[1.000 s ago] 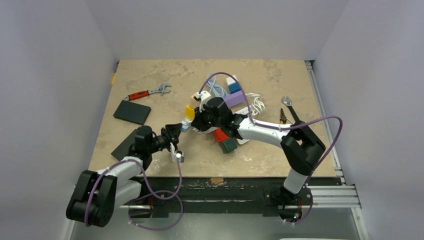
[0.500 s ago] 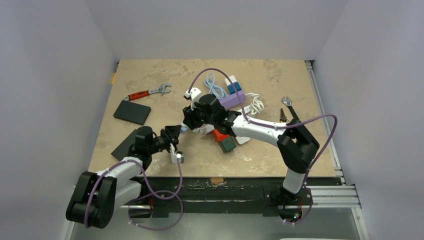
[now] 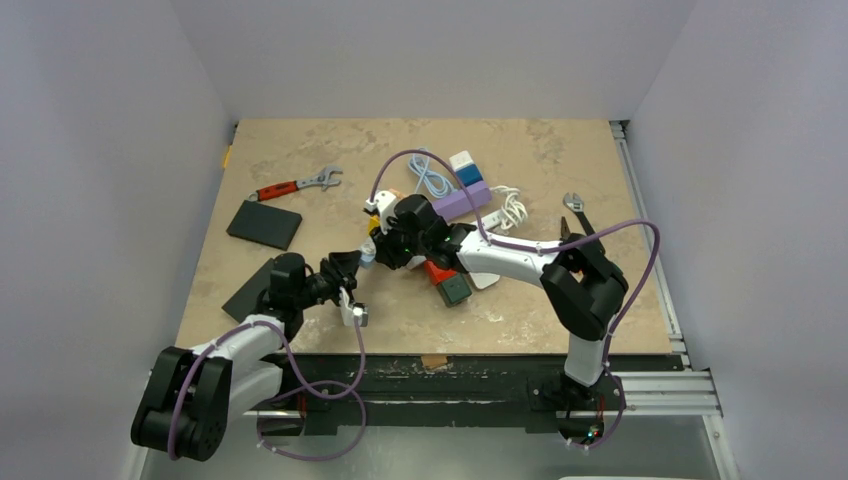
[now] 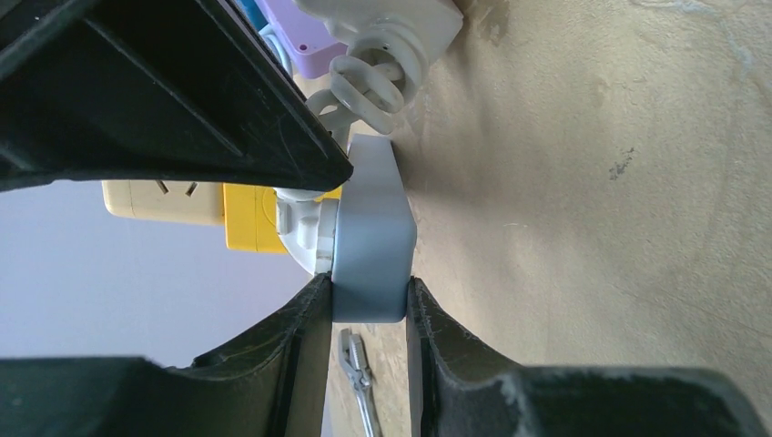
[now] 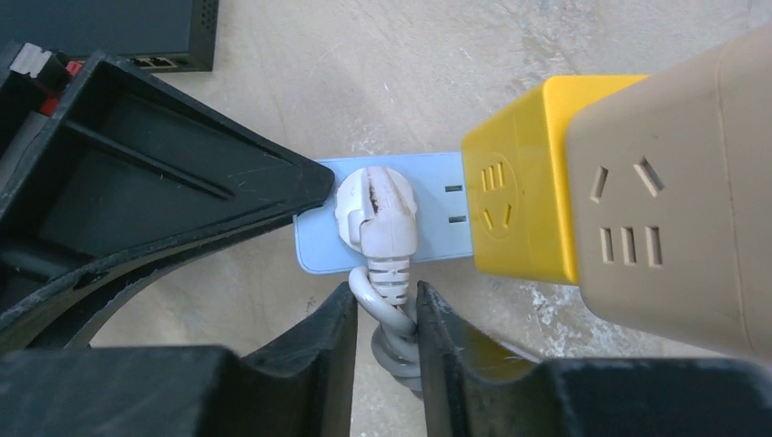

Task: Pull the plug off the socket
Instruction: Remove the plug from the socket.

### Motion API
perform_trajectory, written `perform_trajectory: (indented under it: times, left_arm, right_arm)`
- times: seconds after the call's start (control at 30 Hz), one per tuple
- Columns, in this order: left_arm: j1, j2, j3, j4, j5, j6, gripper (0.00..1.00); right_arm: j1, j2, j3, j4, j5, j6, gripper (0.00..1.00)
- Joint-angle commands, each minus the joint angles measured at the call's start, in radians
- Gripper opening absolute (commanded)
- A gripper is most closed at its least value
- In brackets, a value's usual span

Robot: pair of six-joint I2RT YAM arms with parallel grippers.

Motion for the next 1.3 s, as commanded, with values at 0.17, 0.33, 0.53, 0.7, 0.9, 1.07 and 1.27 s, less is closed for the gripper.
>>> perform_trajectory:
  times: [0.17,0.33,0.53,0.7,0.9,1.07,1.27]
  left_arm:
    - [0.0,-0.033,0.02,0.022,0.008,-0.023,0.0]
    - [0.0,-0.034,0.017,0.007,0.01,-0.002,0.0]
    - [0.0,-0.032,0.0,-0.039,0.026,0.082,0.0]
    - [0.0,-0.014,-0.003,-0.092,0.03,0.155,0.0]
    - [0.0,-0.006,0.02,-0.111,-0.016,0.119,0.0]
    - [0.001,-0.035,0.023,-0.131,-0.069,0.046,0.0]
    - [0.001,-0.035,0.028,-0.153,-0.124,-0.014,0.0]
  right_arm:
    - [0.002,0.036,0.044,0.045,-0.088,0.012,0.0]
    - [-0.006,-0.061,-0.017,0.13,0.028,0.046,0.0]
    - [-0.104,-0.127,-0.076,0.232,0.003,0.172,0.0]
    - [-0.149,-0.128,-0.128,0.328,-0.043,0.261,0.0]
    - [-0.148,-0.143,-0.187,0.385,0.066,0.29,0.0]
    - [-0.148,-0.172,-0.238,0.423,0.144,0.302,0.0]
    - [-0.15,-0.267,-0.286,0.437,0.177,0.297,0.0]
